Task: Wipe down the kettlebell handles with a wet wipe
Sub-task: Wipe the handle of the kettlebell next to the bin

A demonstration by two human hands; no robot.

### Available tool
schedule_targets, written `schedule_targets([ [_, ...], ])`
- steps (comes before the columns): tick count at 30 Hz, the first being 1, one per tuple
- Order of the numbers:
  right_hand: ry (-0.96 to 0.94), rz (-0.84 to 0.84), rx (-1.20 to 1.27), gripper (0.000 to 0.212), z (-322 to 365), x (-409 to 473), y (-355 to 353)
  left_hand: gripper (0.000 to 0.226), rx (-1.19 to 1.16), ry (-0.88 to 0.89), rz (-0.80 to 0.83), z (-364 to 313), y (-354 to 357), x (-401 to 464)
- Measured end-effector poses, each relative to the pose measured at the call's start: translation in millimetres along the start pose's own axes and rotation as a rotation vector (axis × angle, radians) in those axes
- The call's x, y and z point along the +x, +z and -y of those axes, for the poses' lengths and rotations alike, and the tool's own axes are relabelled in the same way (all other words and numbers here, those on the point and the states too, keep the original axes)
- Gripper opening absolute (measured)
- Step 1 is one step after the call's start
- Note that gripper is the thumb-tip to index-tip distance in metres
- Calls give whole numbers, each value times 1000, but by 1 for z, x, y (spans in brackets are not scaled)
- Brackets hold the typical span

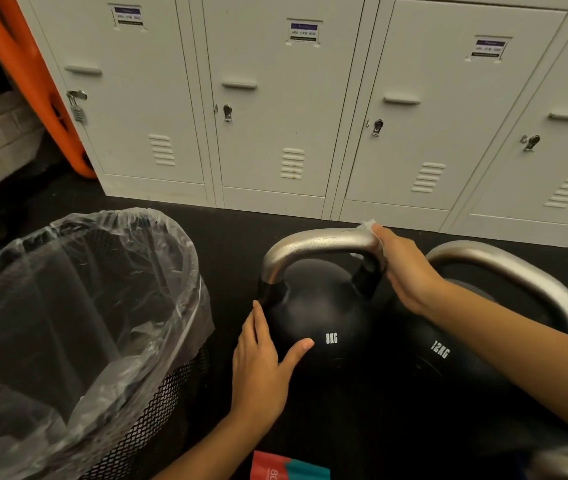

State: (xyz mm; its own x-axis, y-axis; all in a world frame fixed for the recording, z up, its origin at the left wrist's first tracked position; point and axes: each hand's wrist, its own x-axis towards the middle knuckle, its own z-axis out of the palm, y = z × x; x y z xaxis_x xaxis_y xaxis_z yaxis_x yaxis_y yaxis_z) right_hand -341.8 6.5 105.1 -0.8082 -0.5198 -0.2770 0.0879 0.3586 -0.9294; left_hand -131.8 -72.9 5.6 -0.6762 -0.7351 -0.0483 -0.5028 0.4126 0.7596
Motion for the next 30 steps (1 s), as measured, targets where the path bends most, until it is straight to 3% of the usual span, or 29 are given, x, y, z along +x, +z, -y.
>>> schedule_targets([
  [2,57,18,128,40,-13,5,-1,108,-16,-6,5,-1,-1,0],
  [6,209,29,349,39,-16,11,-9,109,-23,-4,14,-2,-3,0],
  [14,-3,68,-37,28,18,11,2,109,-26,-21,25,-1,-3,1],
  [22,319,121,242,37,-26,16,-7,108,-33,-12,13,-2,-2,0],
  [30,199,44,258,43,-23,-1,0,107,-28,-6,18,-4,-4,-2],
])
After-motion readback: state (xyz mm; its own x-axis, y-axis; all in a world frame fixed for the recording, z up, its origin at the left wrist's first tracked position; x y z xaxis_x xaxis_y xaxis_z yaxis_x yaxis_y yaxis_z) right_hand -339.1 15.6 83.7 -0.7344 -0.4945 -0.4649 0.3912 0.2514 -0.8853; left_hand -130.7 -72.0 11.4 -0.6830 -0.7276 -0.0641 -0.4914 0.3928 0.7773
